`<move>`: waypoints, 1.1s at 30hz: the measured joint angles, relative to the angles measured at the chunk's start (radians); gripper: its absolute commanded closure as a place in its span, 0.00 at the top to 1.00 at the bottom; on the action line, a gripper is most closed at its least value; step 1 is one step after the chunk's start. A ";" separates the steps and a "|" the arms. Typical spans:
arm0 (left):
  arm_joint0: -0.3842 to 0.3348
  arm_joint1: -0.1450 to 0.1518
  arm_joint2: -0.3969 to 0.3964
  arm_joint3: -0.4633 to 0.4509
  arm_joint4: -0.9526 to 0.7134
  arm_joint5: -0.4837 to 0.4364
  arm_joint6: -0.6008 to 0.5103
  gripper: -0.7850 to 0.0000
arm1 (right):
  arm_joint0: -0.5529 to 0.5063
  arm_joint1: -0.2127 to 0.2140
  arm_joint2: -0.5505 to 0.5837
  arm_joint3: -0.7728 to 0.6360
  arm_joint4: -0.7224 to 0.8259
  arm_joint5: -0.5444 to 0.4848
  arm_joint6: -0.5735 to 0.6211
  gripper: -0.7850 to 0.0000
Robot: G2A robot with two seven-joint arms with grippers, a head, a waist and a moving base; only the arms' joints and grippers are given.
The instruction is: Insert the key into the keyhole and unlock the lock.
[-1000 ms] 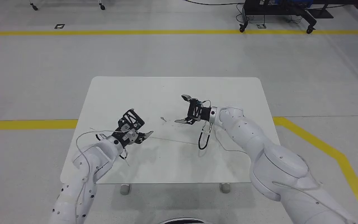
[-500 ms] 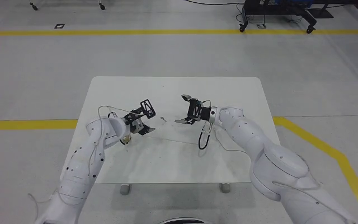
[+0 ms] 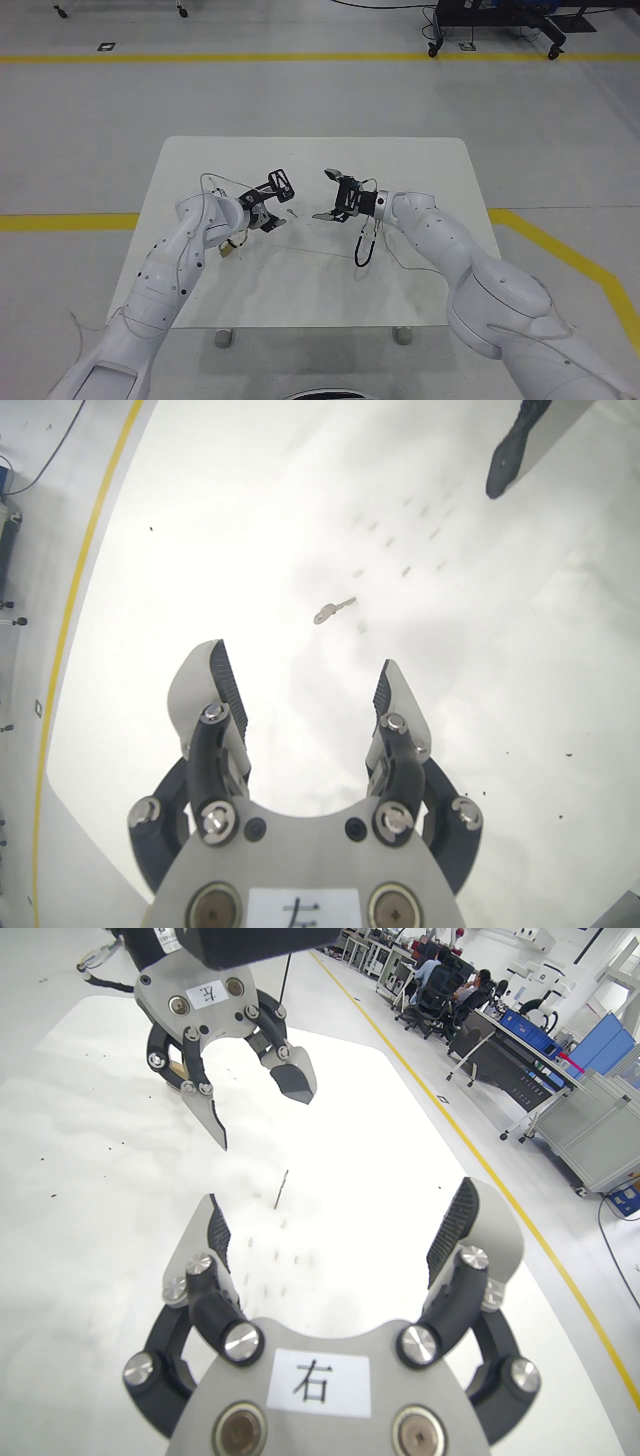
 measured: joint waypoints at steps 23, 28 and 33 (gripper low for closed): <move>-0.097 -0.012 0.095 0.113 0.104 -0.112 0.069 0.80 | -0.047 0.071 0.019 -0.037 0.009 0.010 -0.134 1.00; -0.159 -0.032 0.161 0.183 0.117 -0.135 0.089 0.48 | -0.059 0.093 0.026 -0.074 0.009 0.014 -0.129 1.00; -0.208 -0.054 0.213 0.258 0.125 -0.113 0.074 0.41 | -0.064 0.111 0.037 -0.128 0.016 0.001 -0.063 0.96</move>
